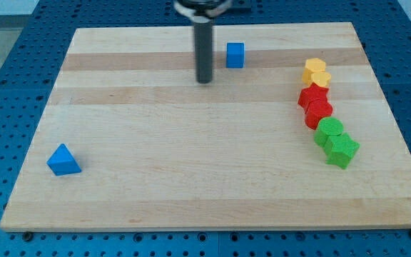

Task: Move the blue cube above the yellow hexagon

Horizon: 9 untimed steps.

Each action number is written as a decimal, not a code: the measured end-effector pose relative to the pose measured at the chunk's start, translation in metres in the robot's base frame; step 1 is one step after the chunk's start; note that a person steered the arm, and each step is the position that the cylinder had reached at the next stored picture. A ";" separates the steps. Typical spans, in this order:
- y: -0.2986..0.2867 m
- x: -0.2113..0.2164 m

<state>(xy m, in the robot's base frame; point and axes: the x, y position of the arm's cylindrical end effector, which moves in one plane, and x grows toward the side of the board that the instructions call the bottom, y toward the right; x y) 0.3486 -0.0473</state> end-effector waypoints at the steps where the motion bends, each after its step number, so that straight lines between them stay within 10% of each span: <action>1: -0.025 -0.032; 5: 0.176 -0.062; 9: 0.125 -0.042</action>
<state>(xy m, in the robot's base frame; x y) 0.3062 0.0775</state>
